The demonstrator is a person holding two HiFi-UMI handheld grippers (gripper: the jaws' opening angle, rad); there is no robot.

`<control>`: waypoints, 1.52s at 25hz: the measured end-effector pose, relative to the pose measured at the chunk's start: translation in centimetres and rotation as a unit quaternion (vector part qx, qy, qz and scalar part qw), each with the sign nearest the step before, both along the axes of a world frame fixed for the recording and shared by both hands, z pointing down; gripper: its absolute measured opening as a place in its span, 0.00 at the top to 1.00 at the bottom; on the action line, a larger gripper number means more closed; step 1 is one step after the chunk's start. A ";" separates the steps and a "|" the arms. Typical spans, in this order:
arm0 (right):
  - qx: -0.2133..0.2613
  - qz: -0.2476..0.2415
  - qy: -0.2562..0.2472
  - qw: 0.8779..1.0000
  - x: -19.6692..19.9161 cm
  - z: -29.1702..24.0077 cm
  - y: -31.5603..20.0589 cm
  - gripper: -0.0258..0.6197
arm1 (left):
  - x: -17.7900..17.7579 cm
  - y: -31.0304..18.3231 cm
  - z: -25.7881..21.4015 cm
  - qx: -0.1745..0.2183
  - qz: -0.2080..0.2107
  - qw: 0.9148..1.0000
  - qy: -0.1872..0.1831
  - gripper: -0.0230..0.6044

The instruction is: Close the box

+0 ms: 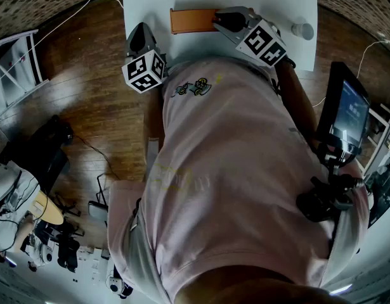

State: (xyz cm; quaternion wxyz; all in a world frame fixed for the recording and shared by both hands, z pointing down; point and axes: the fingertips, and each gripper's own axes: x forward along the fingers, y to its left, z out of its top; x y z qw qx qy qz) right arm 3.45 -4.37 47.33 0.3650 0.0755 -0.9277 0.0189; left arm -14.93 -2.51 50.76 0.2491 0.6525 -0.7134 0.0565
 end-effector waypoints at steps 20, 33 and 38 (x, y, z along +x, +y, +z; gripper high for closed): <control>-0.014 -0.024 0.019 0.999 0.6 -4.8 -1.1 0.84 | 0.3 -1.8 0.0 0.013 0.012 1.000 0.001 0.96; 0.017 -0.048 0.070 0.996 1.1 -3.3 -0.6 0.84 | 0.4 -1.8 0.4 0.013 0.018 1.000 0.004 0.96; 0.008 -0.036 0.029 0.999 1.0 -5.4 -1.2 0.84 | 0.2 -1.8 0.6 0.013 0.016 1.000 0.006 0.96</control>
